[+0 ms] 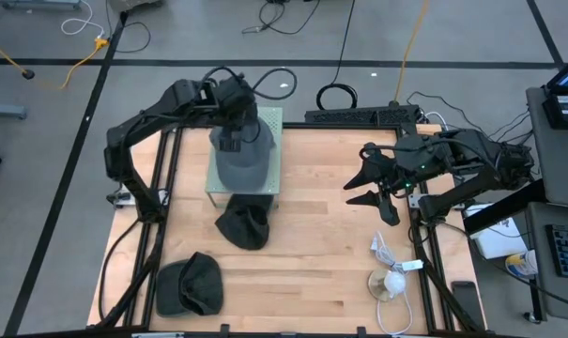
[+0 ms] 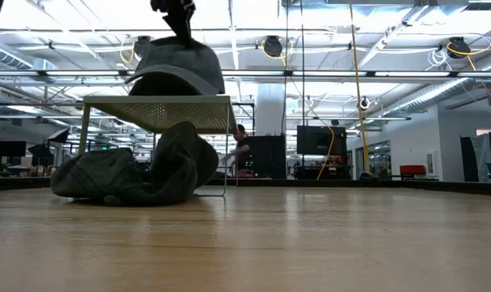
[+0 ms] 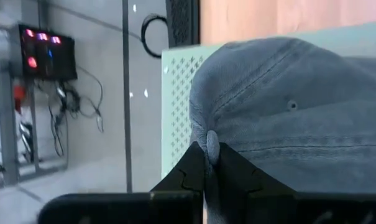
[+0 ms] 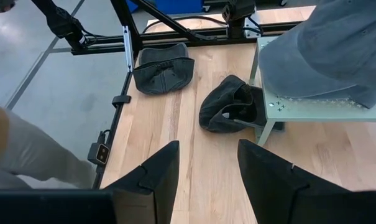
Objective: Pick & Place hat
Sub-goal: Stack the gray cap on the gray cap on the shelf
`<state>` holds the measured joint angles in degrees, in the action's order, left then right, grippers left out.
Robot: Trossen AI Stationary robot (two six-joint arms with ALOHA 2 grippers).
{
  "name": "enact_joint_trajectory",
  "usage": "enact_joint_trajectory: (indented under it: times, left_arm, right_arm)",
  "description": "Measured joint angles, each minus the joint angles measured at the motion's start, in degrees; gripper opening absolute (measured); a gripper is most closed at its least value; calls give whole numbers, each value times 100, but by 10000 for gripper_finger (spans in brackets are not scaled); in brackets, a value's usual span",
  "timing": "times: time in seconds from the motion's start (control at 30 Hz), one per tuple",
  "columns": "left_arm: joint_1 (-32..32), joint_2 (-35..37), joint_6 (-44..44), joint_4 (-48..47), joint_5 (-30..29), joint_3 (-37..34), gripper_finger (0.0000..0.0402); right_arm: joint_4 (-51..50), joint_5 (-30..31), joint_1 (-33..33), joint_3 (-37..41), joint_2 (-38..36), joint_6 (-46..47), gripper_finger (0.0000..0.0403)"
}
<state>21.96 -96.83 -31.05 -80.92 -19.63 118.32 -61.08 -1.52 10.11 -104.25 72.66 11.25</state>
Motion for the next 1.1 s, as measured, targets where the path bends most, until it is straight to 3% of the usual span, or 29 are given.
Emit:
enact_joint_trajectory:
  times: [0.37,0.7,0.93,1.1]
  left_arm:
    - [489,-418,1011,-535,113,1,37]
    - [600,-1026,1428,-652,66,0,18]
    - [599,-1240,1835,-634,-11,-2,41]
    - [599,-1221,1962,-641,422,-2,62]
  right_arm:
    - [105,-4,0,0,68,156,157]
    - [270,-10,0,0,160,161,157]
    - [256,-20,2,0,179,257,157]
    - [256,-24,2,0,175,310,157]
